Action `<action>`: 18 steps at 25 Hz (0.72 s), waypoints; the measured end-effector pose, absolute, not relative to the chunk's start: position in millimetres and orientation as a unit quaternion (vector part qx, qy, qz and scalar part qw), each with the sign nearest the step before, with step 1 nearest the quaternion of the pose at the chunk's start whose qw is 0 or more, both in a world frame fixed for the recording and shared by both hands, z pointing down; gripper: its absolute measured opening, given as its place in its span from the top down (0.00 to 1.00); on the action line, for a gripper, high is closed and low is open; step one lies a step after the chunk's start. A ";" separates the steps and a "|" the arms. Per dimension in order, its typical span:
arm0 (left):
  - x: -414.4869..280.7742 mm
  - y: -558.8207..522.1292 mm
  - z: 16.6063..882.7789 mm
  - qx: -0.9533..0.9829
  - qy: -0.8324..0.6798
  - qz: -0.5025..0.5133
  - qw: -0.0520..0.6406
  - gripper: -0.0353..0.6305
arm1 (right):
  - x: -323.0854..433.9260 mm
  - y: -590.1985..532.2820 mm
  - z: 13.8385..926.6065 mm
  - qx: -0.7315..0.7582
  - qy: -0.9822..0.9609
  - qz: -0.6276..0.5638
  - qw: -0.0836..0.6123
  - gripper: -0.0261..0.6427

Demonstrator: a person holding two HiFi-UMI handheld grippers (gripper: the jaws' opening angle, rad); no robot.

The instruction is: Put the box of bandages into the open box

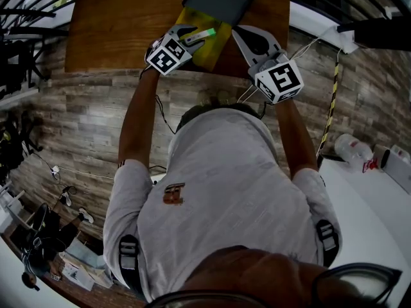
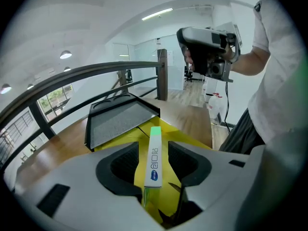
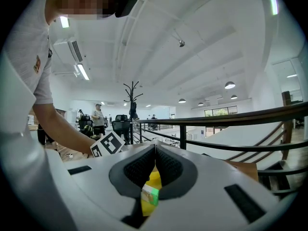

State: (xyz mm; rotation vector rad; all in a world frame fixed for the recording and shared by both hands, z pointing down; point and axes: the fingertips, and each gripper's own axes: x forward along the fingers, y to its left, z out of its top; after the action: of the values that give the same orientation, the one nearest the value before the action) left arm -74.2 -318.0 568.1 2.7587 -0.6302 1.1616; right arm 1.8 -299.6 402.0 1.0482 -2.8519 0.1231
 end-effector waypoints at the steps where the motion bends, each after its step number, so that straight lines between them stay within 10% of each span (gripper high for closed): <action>1: -73.7 -318.1 563.1 0.903 -0.210 0.372 0.040 0.66 | 1.5 -299.4 401.6 0.343 -0.937 0.040 0.050 0.91; 18: -75.1 -304.0 434.8 0.935 -0.316 0.159 0.001 0.67 | -14.3 -292.2 394.6 0.318 -0.947 0.039 0.039 0.91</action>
State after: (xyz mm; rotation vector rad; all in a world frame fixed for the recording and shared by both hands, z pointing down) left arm -75.1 -304.0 434.8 2.9360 -0.9921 0.4981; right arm -14.3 -292.2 394.6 0.9746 -2.9025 0.1209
